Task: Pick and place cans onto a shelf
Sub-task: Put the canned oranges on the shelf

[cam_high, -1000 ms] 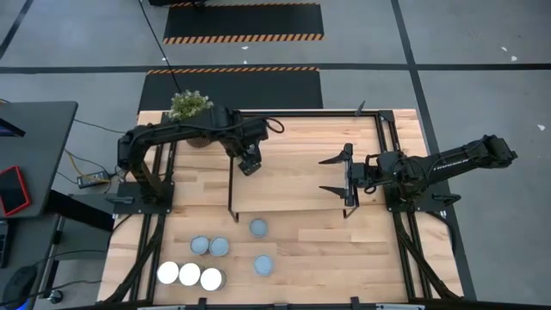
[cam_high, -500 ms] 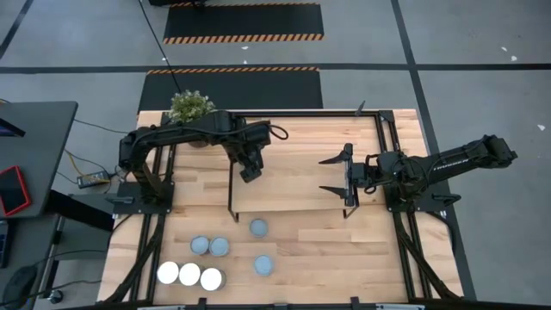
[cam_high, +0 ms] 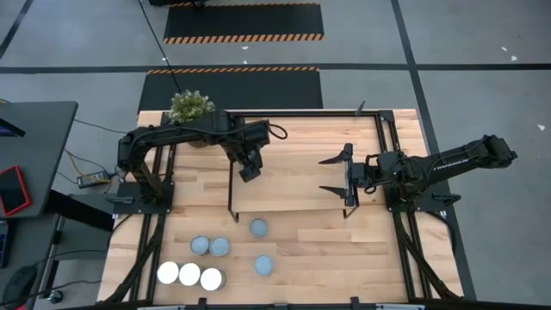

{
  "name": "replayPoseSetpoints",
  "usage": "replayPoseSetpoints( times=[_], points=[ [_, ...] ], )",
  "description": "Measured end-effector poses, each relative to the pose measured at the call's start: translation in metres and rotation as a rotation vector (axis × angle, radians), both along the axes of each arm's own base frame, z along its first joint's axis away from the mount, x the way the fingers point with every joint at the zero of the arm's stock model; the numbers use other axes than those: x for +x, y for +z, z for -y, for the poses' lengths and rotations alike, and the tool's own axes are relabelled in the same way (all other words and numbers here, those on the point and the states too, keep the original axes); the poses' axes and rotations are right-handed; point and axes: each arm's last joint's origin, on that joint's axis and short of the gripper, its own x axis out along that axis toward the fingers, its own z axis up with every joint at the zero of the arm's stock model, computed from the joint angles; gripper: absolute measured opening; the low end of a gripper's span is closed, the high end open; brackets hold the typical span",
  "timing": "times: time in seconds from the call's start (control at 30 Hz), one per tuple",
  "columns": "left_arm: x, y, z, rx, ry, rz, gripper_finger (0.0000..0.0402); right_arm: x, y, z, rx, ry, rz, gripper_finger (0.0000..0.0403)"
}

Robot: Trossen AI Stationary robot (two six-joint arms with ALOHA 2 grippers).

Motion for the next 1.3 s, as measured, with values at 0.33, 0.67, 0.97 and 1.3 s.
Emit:
replayPoseSetpoints(
  times=[0.33, 0.67, 0.97, 1.3],
  points=[
    [0.0035, -0.0019, 0.0047, -0.037, 0.005, 0.013, 0.0385, 0.0, 0.0007, 0.0, 0.001, 0.0, 0.007, 0.0347],
    [0.0019, -0.002, 0.0018, 0.014, 0.026, -0.006, 0.0398, 0.0, 0.0007, 0.0, 0.001, 0.0, 0.007, 0.0347],
    [0.0014, -0.002, 0.002, 0.013, 0.02, -0.011, 0.04, 0.0, 0.0007, 0.0, 0.001, 0.001, 0.007, 0.0347],
    [-0.0028, -0.0029, 0.0036, -0.022, 0.004, -0.054, 0.04, 0.0001, 0.002, 0.0, 0.003, 0.001, 0.021, 0.0347]
  ],
)
